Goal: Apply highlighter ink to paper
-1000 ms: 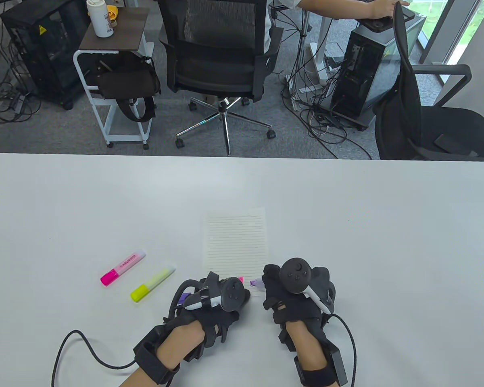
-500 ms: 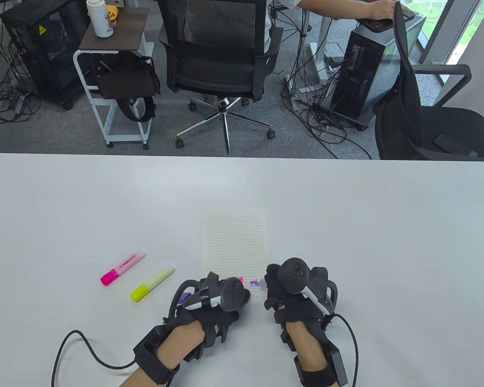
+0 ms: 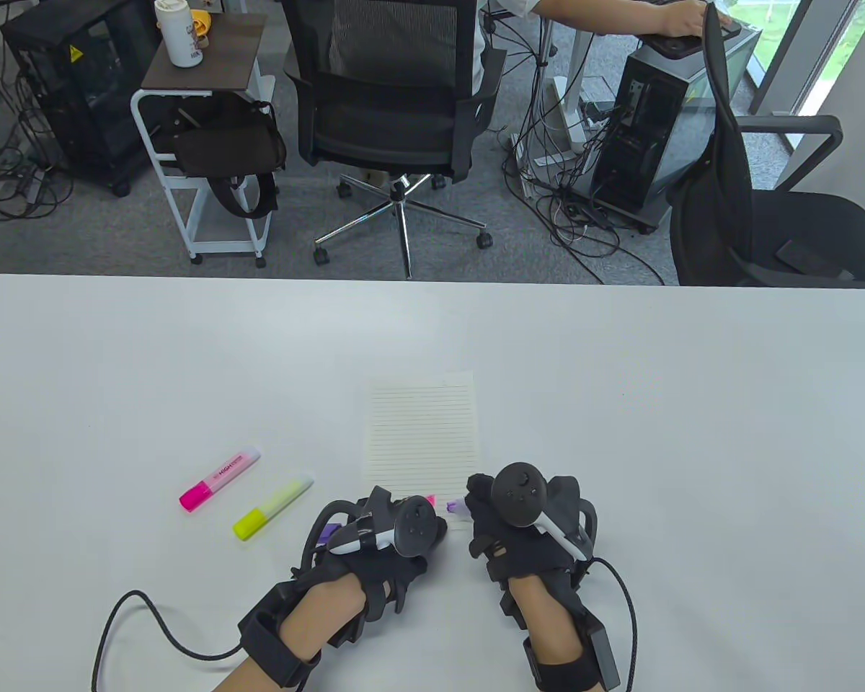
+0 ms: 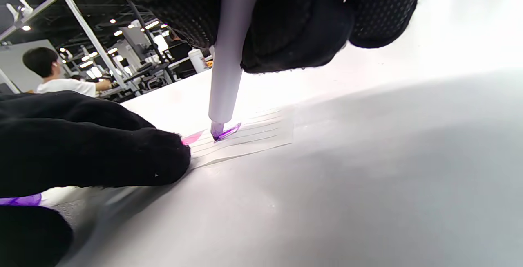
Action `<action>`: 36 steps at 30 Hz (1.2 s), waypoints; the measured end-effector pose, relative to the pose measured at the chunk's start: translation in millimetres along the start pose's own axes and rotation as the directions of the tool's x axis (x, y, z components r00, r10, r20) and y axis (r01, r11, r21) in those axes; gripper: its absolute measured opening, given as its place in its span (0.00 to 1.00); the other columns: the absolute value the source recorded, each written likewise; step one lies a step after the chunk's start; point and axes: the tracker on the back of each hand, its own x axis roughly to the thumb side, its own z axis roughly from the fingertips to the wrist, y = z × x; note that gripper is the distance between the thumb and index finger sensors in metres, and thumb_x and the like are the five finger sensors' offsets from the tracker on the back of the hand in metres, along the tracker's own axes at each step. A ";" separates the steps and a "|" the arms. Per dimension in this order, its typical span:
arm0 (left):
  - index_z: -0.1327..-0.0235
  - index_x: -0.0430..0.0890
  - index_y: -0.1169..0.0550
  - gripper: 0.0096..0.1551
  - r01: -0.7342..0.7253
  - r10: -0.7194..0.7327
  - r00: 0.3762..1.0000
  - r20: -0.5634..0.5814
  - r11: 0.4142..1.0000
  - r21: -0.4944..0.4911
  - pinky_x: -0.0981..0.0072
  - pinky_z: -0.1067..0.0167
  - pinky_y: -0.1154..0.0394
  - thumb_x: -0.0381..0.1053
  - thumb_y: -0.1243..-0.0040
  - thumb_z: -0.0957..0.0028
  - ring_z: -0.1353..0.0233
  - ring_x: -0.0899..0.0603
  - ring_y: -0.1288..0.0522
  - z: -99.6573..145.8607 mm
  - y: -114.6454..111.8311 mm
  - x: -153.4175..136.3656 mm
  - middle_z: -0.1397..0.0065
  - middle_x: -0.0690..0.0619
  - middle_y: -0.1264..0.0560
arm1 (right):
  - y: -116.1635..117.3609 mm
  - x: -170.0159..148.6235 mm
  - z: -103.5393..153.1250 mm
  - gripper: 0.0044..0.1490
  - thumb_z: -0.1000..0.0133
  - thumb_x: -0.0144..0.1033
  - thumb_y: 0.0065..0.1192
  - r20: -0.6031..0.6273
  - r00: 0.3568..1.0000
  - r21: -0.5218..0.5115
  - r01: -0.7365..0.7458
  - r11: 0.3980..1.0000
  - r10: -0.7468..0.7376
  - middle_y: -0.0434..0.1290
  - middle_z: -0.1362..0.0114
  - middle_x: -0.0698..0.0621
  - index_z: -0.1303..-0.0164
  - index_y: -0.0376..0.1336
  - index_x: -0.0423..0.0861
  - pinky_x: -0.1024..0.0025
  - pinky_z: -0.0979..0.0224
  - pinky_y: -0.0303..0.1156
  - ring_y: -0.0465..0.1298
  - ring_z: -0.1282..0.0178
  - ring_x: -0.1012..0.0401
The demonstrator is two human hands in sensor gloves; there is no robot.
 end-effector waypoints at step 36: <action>0.24 0.66 0.43 0.38 -0.002 0.002 1.000 0.001 1.000 -0.001 0.32 0.26 0.51 0.60 0.46 0.49 0.23 0.37 0.47 -0.6 -0.6 -0.5 0.19 0.52 0.52 | -1.4 -6.0 -1.0 0.22 0.33 0.42 0.63 -0.023 0.999 0.028 0.037 0.999 -0.036 0.78 0.41 0.45 0.30 0.66 0.50 0.43 0.29 0.69 0.79 0.56 0.51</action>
